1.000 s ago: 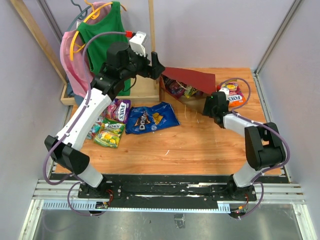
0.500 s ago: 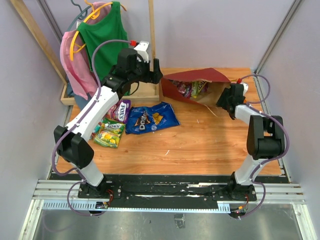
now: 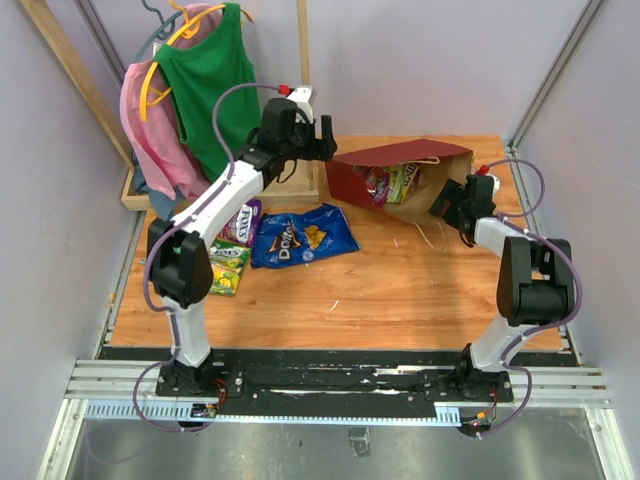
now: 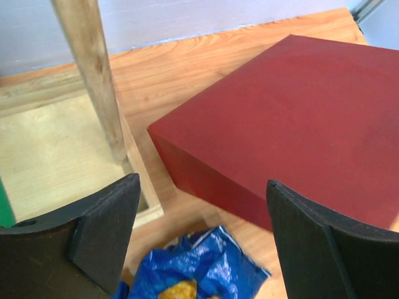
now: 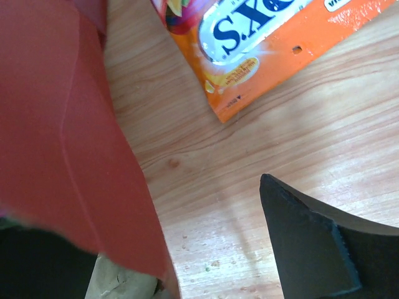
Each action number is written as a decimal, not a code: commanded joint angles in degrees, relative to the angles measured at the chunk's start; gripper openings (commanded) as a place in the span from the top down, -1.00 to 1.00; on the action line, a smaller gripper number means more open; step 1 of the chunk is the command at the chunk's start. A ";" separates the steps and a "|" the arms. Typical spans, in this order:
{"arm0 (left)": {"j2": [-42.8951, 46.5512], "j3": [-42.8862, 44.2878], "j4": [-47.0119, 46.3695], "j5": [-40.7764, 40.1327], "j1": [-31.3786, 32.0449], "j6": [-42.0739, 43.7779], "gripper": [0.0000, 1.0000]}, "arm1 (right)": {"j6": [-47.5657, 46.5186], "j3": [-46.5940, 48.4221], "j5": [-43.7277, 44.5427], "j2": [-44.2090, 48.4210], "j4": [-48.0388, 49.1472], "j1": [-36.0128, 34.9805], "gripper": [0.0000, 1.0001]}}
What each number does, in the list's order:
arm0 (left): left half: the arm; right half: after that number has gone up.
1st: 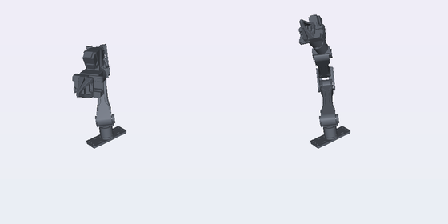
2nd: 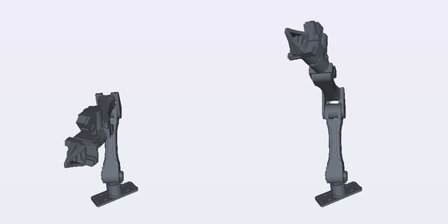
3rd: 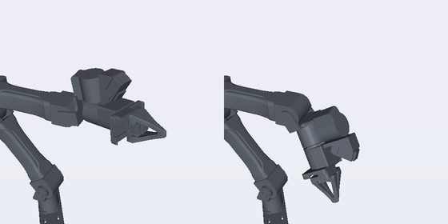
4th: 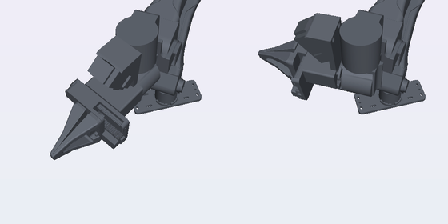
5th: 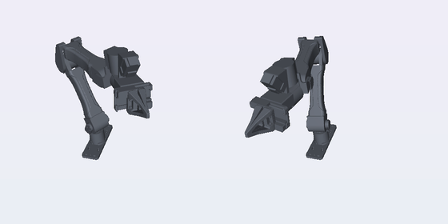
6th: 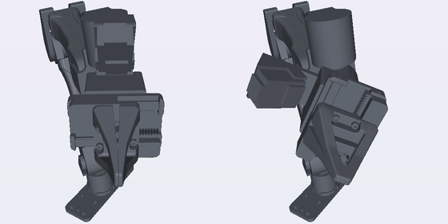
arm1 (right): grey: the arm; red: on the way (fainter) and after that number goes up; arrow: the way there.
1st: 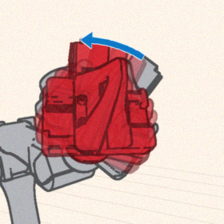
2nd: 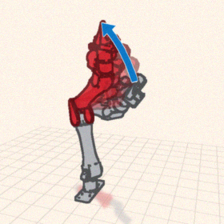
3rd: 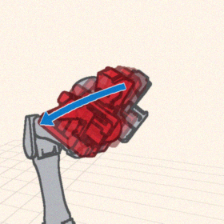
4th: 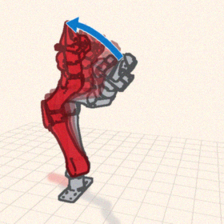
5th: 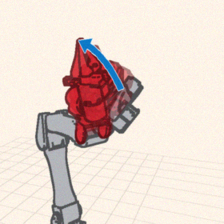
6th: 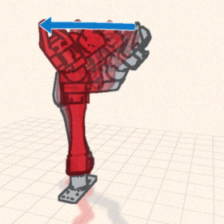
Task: Take the snacks out of the paper bag
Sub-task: Pick up the snack from the paper bag.
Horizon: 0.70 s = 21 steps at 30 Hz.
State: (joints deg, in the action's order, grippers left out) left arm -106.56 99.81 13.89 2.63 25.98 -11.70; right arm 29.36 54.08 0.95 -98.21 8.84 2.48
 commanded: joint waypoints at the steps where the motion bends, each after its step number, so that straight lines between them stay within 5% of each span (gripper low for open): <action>1: -6.28 7.71 -5.65 -0.04 -0.31 0.22 -0.72 | -0.76 -0.02 -1.90 3.22 0.03 -1.15 -0.97; 7: -15.70 19.43 -1.55 1.44 -0.15 0.86 -0.67 | 0.60 -1.27 -3.05 3.90 0.15 -1.16 -0.94; 21: -16.53 14.73 -5.95 6.15 5.30 5.40 -0.70 | 6.88 -7.18 -3.77 3.49 -0.21 -1.74 -0.80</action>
State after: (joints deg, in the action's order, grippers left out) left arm -122.65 116.53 11.40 6.59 29.78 -7.31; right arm 35.05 49.21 -2.48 -95.35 10.55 1.83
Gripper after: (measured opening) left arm 0.852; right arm 0.899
